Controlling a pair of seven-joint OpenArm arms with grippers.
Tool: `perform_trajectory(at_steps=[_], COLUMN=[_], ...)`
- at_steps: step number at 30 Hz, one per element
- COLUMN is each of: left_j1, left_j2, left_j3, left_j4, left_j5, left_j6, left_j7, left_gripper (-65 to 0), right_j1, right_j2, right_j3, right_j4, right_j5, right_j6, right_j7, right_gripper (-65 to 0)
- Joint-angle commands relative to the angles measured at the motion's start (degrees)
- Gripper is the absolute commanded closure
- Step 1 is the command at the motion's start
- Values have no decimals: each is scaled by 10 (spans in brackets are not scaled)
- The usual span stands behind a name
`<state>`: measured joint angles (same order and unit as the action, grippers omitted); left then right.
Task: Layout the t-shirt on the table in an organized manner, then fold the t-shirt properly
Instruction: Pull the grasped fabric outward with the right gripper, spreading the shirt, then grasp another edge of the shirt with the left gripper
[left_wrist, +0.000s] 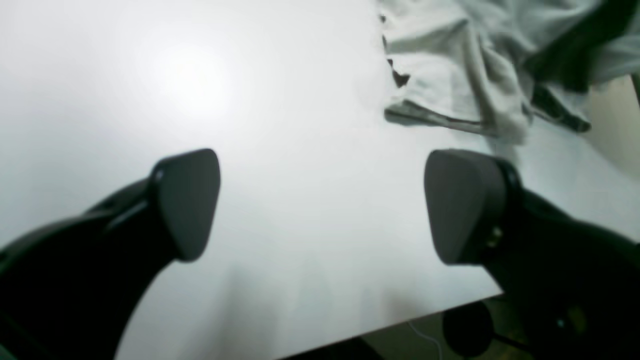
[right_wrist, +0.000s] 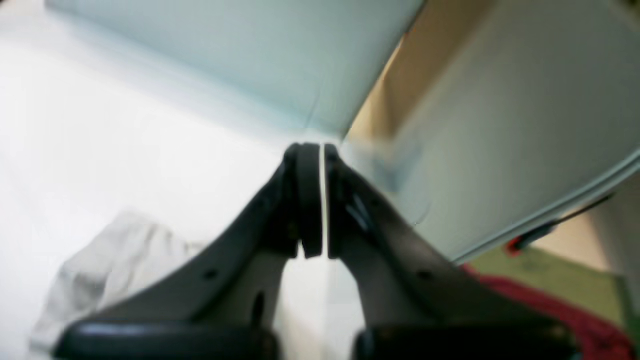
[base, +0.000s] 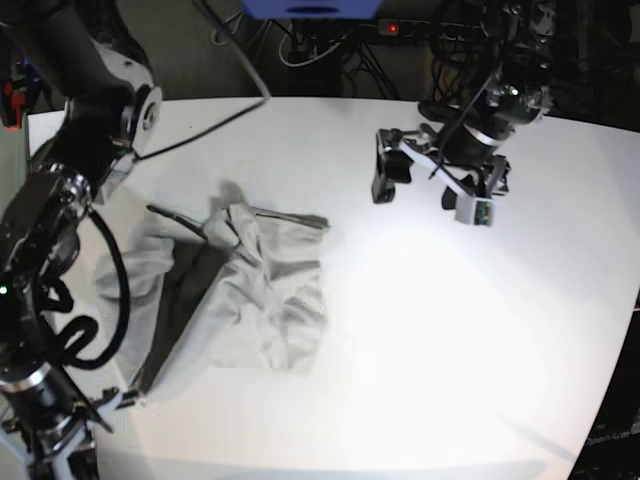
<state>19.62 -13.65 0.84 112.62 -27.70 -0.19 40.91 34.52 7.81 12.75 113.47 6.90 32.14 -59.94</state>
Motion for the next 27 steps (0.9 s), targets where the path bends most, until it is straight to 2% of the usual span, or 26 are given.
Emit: perform_trajectory(at_steps=[1, 3, 5, 8, 14, 17, 19, 22, 24, 27], left_j1=[-1, -1, -1, -1, -7, -30, -56, -93, -126, -161], left_j2=[-3, -4, -8, -20, -19, -6, 2, 9, 18, 36], left_j3=[-2, -4, -4, -1, -1, 18, 45, 105, 149, 199], left_j4=[11, 15, 19, 20, 19, 16, 12, -4, -22, -64], left_j5=[-5, -5, -5, -5, -5, -4, 1, 1, 1, 1], left_j6=[-1, -1, -1, -1, -1, -1, -1, 3, 4, 5], left_j7=[-10, -10, -10, -10, -11, -12, -10, -11, -13, -15], left_gripper=[-628, -628, -628, -628, -628, -628, -628, -628, -628, -628], right_j1=[30, 60, 74, 50, -93, -145, -171, -201, -216, -226], right_j2=[3, 2, 2, 5, 1, -5, -3, 1, 18, 27], right_j3=[0, 0, 4, 4, -1, 1, 3, 3, 3, 4], right_j4=[9, 10, 10, 9, 3, 3, 3, 3, 3, 3], right_j5=[4, 11, 19, 38, 58, 54, 53, 53, 53, 53], right_j6=[8, 24, 25, 25, 25, 25, 25, 25, 25, 25], right_j7=[2, -22, -46, -53, 3, 35, 39, 39, 43, 43], right_gripper=[0, 0, 0, 0, 0, 0, -32, -115, -177, -246])
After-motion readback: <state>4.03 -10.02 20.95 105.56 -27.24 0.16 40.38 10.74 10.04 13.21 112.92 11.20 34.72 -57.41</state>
